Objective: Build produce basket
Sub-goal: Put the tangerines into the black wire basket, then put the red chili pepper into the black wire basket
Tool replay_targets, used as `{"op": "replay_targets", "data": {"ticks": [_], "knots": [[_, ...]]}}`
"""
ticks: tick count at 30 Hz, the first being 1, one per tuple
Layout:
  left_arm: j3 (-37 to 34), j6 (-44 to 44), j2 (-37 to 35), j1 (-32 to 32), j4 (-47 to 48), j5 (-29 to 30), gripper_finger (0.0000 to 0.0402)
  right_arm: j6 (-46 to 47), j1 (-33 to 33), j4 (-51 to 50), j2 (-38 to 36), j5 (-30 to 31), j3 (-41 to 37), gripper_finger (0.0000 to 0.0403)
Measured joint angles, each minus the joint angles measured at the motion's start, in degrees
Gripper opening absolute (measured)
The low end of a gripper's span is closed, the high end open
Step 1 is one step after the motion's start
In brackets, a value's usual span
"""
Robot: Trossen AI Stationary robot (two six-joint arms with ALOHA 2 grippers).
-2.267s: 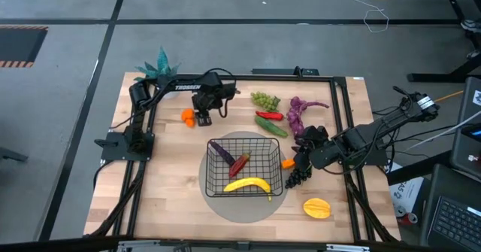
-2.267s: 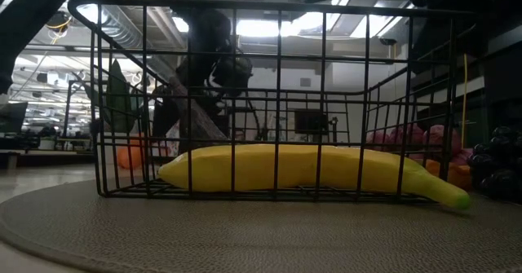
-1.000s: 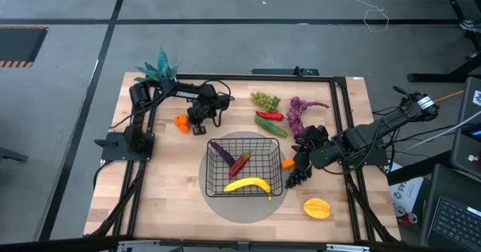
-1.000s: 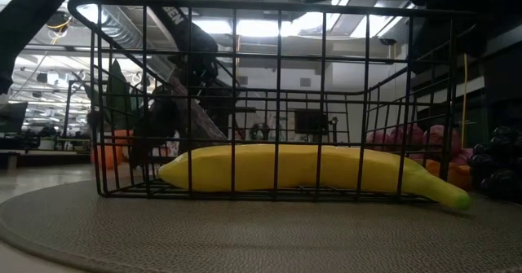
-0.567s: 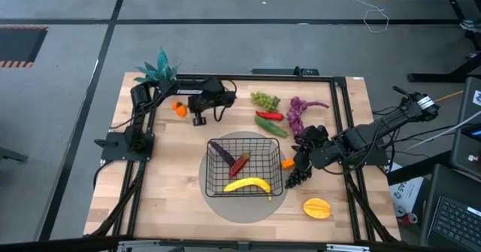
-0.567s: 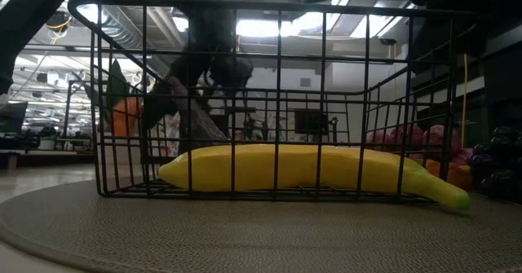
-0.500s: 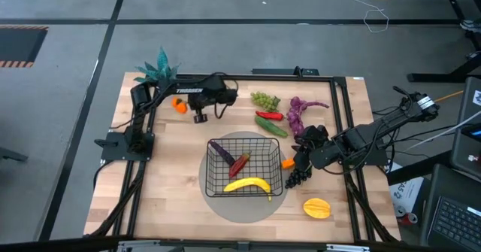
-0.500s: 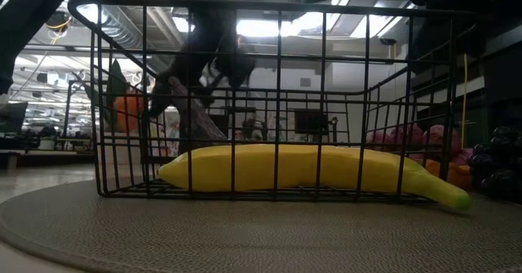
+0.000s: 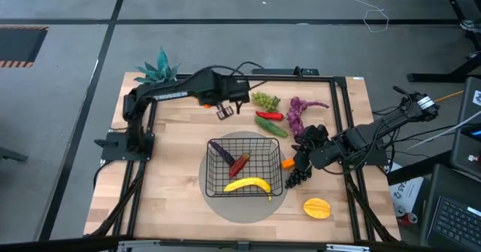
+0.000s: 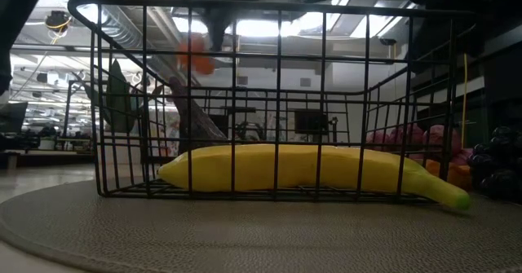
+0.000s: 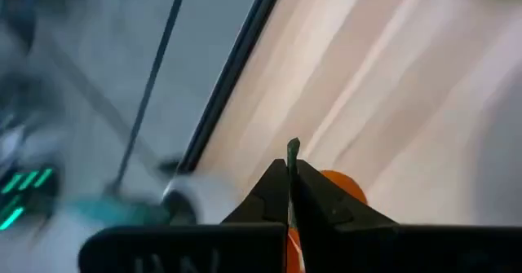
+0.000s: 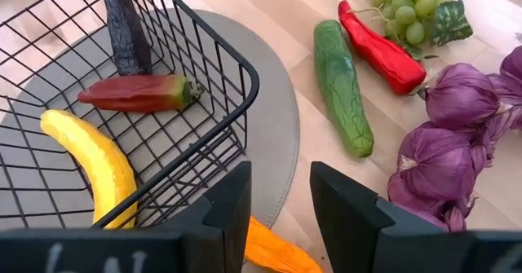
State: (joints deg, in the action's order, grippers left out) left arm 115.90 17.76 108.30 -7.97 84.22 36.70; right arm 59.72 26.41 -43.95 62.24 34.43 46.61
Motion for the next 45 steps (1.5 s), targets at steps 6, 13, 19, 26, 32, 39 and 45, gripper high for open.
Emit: {"op": "replay_targets", "data": {"ticks": [6,13,19,26,32,39,45], "knots": [[1.97,-7.21,-0.68,9.82,-14.57,1.69,0.0,-0.01,0.0,0.16,-0.02,1.93,0.0,0.0131],[2.27,-7.85,-0.68,19.06,-28.86,0.04,0.0,-0.05,0.0,0.5,-0.02,2.74,0.0,0.0131],[2.27,-7.77,-0.68,24.3,-32.56,-4.2,0.0,-0.51,0.0,0.49,-0.02,3.46,0.0,0.0131],[2.27,-3.43,-0.66,26.23,-32.65,-7.61,0.0015,-1.67,0.0,1.25,-0.02,3.66,0.0,0.0131],[2.27,-1.37,-0.66,25.61,-32.95,-3.25,0.0065,-1.72,0.0,2.11,-0.02,3.66,0.0,0.0131],[2.25,-1.06,-0.64,24.05,-32.93,-2.75,0.0116,-1.96,0.0,2.17,0.0,3.64,0.0,0.0131],[2.25,-3.9,-0.64,22.76,-32.89,-1.01,0.0121,-1.98,0.0,2.15,0.0,3.63,0.0,0.0131]]}}
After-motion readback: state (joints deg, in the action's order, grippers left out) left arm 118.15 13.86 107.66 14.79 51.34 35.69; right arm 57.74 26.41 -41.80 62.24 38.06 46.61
